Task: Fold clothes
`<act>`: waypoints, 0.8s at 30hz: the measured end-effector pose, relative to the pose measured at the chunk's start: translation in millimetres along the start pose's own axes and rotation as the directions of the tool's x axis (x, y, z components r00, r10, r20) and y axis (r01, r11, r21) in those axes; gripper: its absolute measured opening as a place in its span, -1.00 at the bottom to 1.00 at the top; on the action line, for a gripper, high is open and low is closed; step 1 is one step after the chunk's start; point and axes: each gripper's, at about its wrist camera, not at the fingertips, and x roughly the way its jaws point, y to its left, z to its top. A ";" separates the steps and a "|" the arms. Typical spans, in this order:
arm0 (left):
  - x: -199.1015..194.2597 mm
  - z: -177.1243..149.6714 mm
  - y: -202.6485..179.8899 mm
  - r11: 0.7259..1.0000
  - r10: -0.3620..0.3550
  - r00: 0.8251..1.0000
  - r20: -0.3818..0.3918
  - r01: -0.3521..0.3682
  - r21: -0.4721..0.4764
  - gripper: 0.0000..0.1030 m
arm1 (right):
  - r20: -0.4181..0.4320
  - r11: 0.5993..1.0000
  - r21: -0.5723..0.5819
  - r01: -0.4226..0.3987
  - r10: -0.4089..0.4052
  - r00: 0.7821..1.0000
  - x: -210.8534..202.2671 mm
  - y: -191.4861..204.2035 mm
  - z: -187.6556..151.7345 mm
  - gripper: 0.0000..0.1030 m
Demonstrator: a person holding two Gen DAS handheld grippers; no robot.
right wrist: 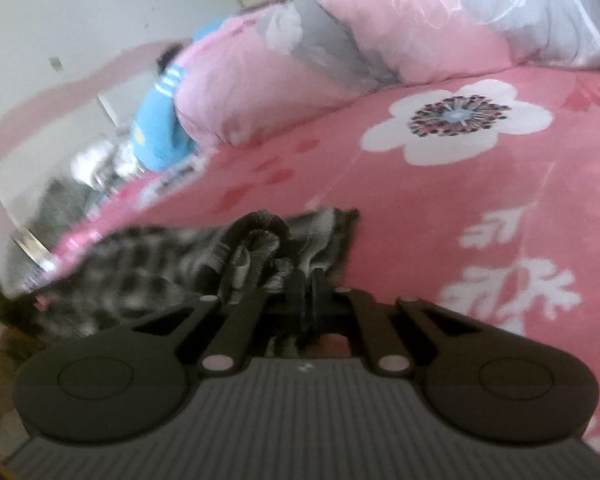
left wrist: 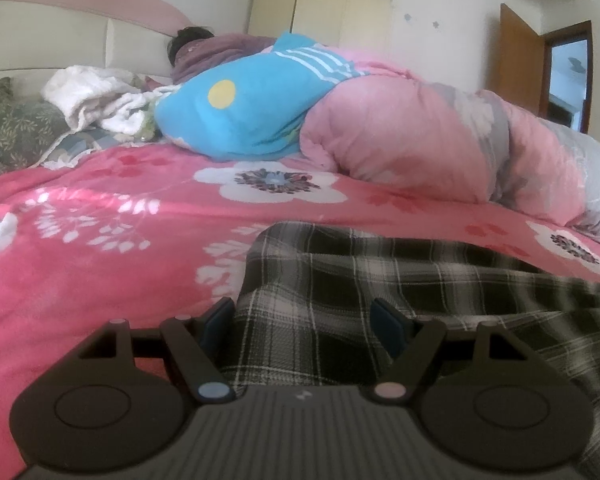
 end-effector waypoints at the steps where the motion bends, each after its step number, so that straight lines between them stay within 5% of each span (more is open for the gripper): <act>1: -0.2 0.2 0.5 1.000 -0.001 1.000 0.000 0.001 -0.003 0.46 | -0.003 1.000 0.006 0.014 -0.014 1.000 0.8 -0.8 -0.9 -1.00; 6: 0.6 -1.6 0.6 1.000 -0.002 1.000 0.002 0.002 -0.002 0.46 | 0.022 0.987 -0.066 0.147 -0.146 0.989 -1.7 1.1 -3.9 -1.00; 11: 0.4 -1.4 0.7 1.000 -0.003 1.000 0.001 0.003 -0.004 0.46 | 0.055 0.990 0.112 0.084 -0.091 0.994 -16.3 -26.5 -4.5 -0.95; 15: 0.2 -1.4 1.1 1.000 -0.006 1.000 0.000 0.006 -0.007 0.46 | 0.063 0.968 0.245 -0.048 0.034 0.997 -27.7 -30.0 -8.0 -0.88; 21: -1.3 -1.7 4.0 1.000 -0.017 1.000 -0.002 0.017 -0.023 0.47 | 0.072 0.973 0.141 -0.183 0.174 0.982 -31.4 28.4 7.1 -0.82; 24: -10.7 -2.2 9.5 0.998 -0.041 0.999 0.003 0.041 -0.048 0.47 | -0.007 0.977 0.039 -0.209 0.209 0.978 -17.9 59.6 11.0 -0.55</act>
